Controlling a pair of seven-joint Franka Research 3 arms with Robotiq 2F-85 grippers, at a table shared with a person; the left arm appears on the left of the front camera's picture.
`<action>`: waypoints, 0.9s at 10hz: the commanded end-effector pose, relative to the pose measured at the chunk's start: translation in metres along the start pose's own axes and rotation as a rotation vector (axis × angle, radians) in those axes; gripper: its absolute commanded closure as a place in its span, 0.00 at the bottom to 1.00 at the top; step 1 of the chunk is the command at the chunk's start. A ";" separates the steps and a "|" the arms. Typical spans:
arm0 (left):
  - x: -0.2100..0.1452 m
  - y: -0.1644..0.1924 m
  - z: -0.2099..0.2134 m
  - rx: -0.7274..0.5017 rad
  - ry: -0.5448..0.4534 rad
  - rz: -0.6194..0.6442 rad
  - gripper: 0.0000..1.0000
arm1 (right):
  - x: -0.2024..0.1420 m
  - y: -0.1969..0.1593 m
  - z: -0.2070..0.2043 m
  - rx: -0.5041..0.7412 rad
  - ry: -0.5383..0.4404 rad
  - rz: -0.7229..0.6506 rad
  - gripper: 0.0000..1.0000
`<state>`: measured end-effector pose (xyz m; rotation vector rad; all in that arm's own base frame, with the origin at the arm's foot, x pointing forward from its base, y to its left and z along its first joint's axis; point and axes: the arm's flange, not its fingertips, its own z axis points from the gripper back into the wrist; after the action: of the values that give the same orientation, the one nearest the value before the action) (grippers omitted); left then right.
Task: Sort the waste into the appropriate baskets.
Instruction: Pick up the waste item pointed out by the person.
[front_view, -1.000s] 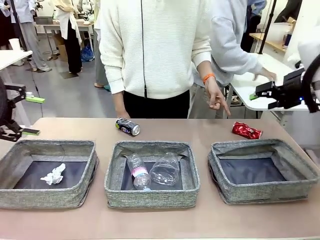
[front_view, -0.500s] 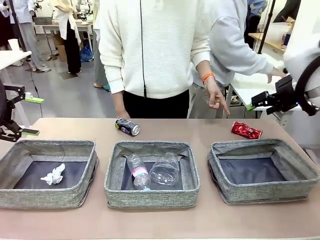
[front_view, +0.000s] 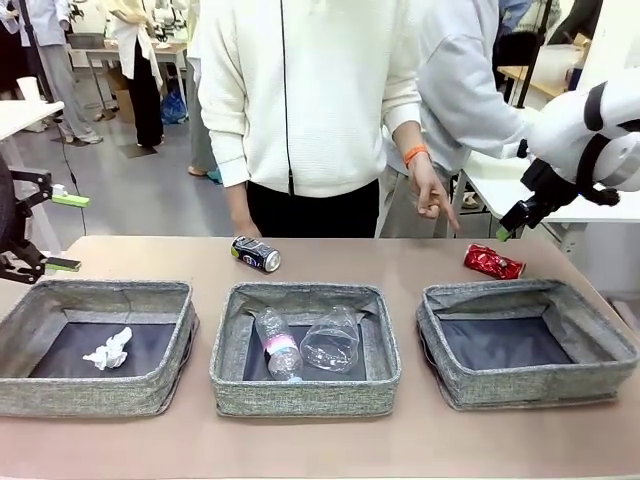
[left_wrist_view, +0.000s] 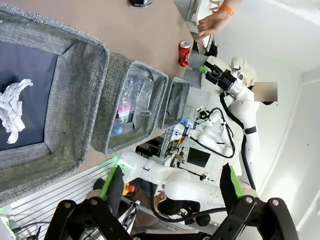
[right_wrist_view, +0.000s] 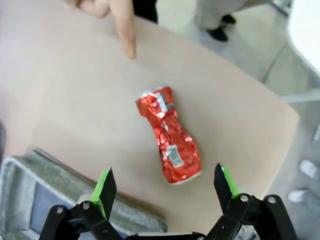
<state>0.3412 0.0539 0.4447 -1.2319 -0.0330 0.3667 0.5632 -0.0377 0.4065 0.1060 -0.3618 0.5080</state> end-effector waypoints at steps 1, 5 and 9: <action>-0.002 0.000 0.002 -0.007 0.008 -0.019 0.00 | 0.016 -0.011 -0.018 0.109 -0.007 0.032 0.00; -0.002 0.000 0.002 -0.007 0.008 -0.019 0.00 | 0.024 -0.007 -0.069 0.025 0.056 0.076 0.00; -0.002 0.000 0.002 -0.007 0.008 -0.019 0.00 | 0.025 -0.009 -0.098 0.039 0.103 0.060 0.00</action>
<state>0.3412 0.0539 0.4448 -1.2321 -0.0330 0.3663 0.6101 -0.0154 0.3221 0.1217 -0.2645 0.5961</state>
